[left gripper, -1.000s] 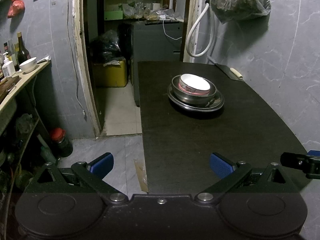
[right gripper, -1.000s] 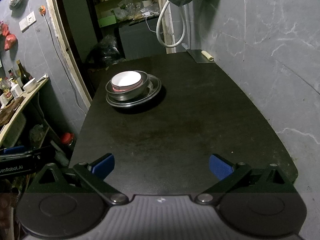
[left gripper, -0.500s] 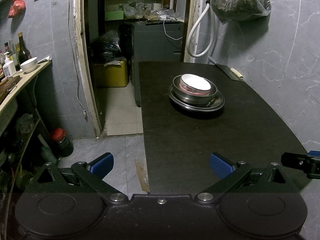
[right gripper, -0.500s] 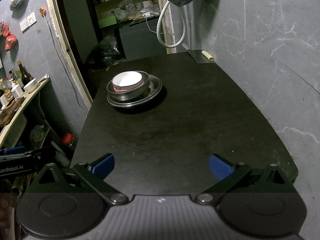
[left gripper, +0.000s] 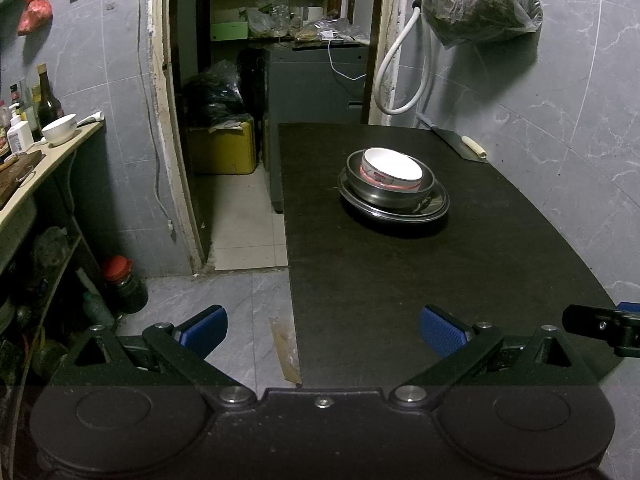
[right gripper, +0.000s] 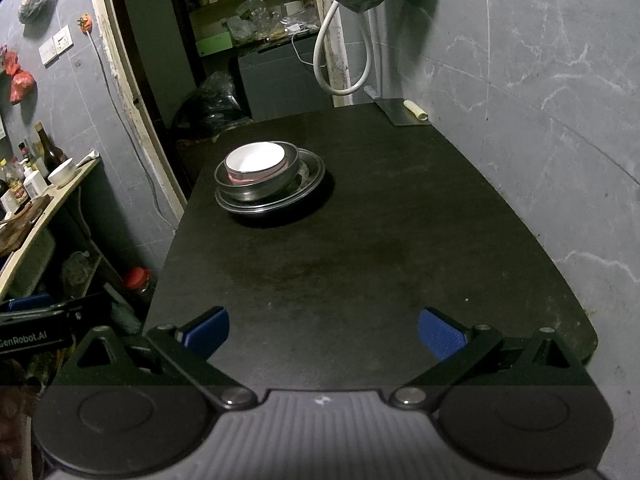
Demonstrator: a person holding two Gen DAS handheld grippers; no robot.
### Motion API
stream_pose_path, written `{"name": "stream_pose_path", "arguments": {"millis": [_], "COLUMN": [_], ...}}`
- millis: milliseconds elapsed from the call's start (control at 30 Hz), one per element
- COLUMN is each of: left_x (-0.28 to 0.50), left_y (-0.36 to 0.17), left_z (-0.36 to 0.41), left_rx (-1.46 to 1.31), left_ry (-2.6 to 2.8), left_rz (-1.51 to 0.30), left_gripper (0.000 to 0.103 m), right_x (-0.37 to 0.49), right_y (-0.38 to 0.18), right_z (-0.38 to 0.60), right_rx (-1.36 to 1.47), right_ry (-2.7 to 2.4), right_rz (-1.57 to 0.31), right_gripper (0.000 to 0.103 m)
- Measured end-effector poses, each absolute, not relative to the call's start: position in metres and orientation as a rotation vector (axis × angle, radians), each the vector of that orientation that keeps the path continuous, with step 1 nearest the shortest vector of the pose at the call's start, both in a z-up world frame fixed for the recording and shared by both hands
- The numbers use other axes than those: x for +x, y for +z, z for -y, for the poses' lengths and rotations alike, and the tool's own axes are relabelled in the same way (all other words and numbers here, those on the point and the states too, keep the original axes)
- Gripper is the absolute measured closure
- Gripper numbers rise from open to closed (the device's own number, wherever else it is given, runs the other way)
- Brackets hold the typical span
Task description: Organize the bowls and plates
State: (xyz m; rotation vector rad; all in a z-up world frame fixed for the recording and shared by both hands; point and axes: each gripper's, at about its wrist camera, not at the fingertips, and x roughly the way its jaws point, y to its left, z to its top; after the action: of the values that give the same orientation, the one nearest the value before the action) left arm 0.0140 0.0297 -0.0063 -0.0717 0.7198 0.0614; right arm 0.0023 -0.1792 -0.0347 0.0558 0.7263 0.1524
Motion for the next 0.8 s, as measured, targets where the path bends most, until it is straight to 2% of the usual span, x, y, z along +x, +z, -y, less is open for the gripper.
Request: {"name": "stream_pose_path", "arguments": {"millis": [800], "left_x": [0.0127], "left_y": [-0.006], "left_z": [-0.0318], "left_rx": [-0.073], "left_ry": [0.062], "left_rz": [-0.722], "left_gripper": [0.001], "right_x": [0.0016], "right_y": [-0.0359], "right_z": [0.1787], "right_rx": [0.061], "right_ry": [0.155], "right_rz": [-0.729], "right_gripper": [0.0]}}
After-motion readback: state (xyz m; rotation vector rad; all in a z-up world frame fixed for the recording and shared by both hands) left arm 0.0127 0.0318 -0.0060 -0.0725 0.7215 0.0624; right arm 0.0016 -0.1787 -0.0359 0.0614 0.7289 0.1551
